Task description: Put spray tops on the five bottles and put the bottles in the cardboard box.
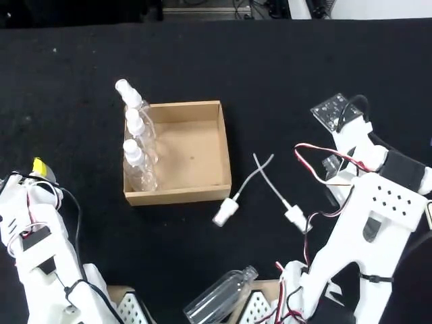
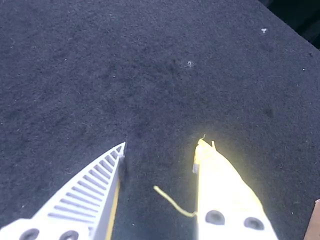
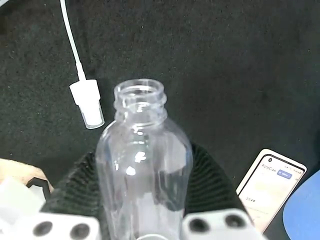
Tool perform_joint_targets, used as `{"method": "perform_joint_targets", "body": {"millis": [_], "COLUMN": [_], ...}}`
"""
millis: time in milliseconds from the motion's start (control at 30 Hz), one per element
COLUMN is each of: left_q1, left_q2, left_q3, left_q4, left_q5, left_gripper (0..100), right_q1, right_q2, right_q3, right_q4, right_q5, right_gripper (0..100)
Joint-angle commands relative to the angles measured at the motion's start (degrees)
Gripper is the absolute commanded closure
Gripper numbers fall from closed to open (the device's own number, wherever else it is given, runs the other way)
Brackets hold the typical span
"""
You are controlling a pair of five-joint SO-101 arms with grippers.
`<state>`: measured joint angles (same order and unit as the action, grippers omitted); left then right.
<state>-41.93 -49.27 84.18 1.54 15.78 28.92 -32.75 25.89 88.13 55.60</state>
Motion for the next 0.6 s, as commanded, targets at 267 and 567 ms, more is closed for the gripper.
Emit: {"method": "perform_joint_targets", "body": {"millis": [267, 567], "left_q1": [-2.2, 1.3], "left_q2": [-0.9, -0.9], "left_q3": [-14.3, -46.0], "left_q4": [14.9, 41.1], "left_q5": [0.0, -9.4], "left_gripper": [80, 80], "right_q1": [-0.5, 3.9], "right_q2": [-3.2, -3.2], "right_q3": [-0.7, -0.7], "right_q4": [-1.1, -1.1], "right_q5": [-4.4, -4.3], "right_gripper": [98.8, 98.8]}}
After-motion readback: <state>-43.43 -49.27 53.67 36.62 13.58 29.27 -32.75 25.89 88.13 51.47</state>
